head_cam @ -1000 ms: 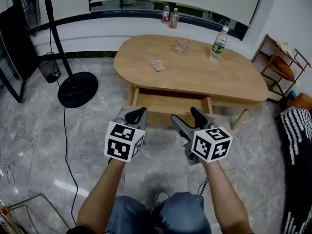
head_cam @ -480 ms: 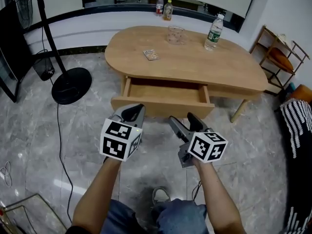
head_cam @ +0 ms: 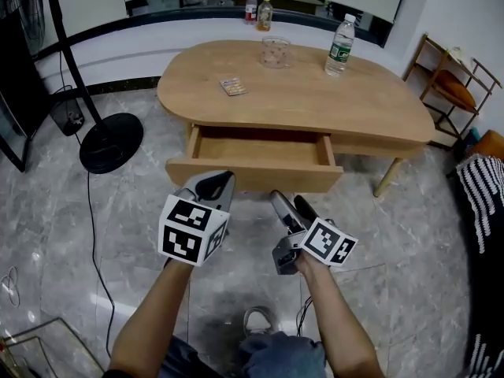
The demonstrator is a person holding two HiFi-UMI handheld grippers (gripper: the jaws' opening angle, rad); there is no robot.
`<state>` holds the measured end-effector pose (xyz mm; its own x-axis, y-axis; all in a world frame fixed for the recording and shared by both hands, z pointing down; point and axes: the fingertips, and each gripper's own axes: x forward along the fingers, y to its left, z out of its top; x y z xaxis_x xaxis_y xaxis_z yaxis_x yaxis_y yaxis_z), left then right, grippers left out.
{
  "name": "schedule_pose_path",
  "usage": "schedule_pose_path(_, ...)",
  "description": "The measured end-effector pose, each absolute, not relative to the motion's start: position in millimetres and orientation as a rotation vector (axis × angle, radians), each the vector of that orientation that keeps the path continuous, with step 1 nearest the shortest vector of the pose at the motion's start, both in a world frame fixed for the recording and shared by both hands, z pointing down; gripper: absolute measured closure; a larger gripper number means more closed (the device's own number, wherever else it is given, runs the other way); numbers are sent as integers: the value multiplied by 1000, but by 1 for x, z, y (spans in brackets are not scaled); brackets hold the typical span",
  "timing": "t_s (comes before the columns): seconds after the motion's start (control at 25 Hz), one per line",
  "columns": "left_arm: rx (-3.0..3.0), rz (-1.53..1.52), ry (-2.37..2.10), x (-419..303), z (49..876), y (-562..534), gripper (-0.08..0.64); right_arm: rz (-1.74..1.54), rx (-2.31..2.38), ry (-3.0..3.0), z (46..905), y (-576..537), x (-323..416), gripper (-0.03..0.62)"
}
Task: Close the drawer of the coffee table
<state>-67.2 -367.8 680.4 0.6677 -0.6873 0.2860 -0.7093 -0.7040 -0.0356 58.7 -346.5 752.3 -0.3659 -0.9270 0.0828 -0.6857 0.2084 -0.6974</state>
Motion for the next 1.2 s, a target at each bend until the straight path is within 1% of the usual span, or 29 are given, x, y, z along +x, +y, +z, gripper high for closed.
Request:
schedule_pose_path(0.12,2789,442,-1180,-68,684,-367,558,-997,-1474,2044,765,-352,62,131)
schedule_pose_path(0.48,2772,502,-1229,-84,687,-369,558,-1015,-1328,1833,760,-381,68,109)
schedule_pose_path(0.6,2770,513,-1246,-88,685,-371,558,-1033,-1333,1820,758,-381,68,120)
schedule_pose_path(0.8,2781,513,-1245,-85,681,-370,558,-1089,-1345,1808,757,-381,67,120)
schedule_pose_path(1.2,2786,506,-1243,-80,681,-372,558,-1100,-1337,1817,758,-385,68,117)
